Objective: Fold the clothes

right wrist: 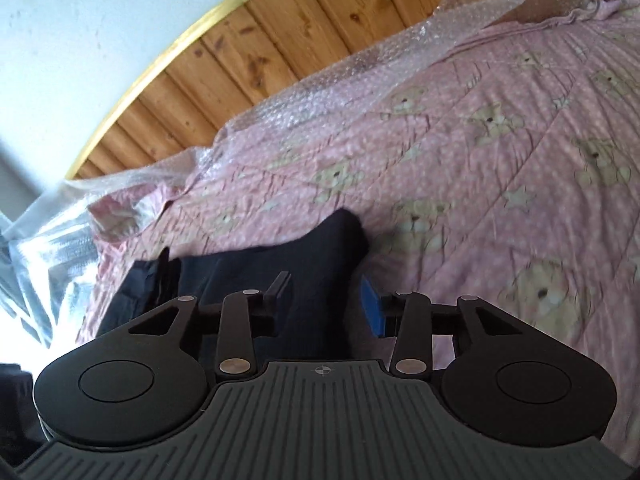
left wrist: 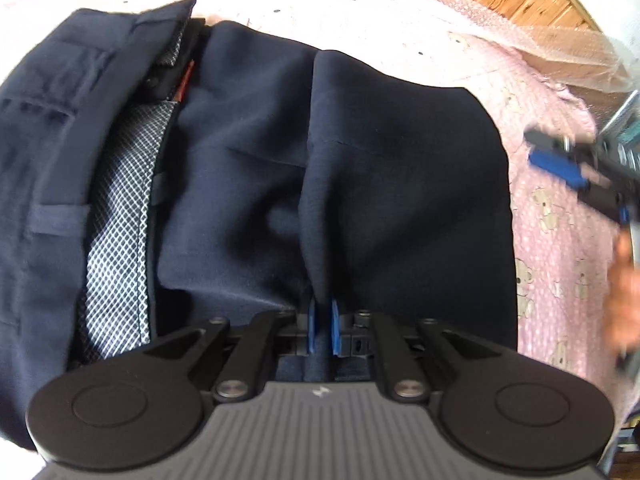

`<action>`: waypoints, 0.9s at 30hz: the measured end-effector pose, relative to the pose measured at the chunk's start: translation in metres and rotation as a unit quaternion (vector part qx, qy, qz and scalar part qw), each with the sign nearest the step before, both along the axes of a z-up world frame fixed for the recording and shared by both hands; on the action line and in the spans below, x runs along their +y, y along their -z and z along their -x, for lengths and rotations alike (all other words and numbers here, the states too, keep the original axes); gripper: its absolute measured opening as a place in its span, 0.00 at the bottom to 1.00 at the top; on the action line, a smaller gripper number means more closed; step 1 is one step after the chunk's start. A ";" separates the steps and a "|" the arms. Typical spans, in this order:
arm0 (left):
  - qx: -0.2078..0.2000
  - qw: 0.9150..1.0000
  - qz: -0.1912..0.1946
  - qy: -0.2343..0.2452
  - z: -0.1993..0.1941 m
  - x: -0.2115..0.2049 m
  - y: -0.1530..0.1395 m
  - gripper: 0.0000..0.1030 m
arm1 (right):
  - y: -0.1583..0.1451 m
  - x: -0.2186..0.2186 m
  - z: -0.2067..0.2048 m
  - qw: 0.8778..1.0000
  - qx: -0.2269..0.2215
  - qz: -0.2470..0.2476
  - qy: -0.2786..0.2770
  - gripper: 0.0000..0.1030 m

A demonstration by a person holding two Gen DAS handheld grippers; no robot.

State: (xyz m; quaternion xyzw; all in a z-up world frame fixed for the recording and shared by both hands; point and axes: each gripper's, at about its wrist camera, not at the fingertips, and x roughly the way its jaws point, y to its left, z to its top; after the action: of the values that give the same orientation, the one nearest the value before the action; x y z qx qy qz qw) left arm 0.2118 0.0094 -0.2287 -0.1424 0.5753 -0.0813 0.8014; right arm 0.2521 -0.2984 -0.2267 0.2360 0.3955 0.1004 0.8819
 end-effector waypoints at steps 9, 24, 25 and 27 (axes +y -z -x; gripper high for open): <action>-0.017 0.998 0.062 -0.001 0.014 0.020 -0.011 0.15 | 0.026 0.075 0.019 0.992 0.090 0.090 -0.018 0.23; -0.152 0.959 -0.220 0.094 0.125 0.049 -0.028 0.61 | 0.073 0.211 -0.119 0.976 0.120 -0.127 -0.132 0.66; -0.154 0.956 -0.229 0.098 0.126 0.043 -0.022 0.61 | 0.076 0.210 -0.124 0.974 0.122 -0.143 -0.129 0.66; -0.156 0.953 -0.238 0.101 0.130 0.040 -0.015 0.62 | 0.078 0.212 -0.131 0.968 0.128 -0.172 -0.132 0.67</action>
State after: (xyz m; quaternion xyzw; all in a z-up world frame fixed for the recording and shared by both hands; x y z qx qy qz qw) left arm 0.0818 0.0491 -0.2135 0.1258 0.4571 -0.0432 0.8794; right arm 0.3833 -0.0861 -0.3045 0.3407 0.5098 0.2510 0.7490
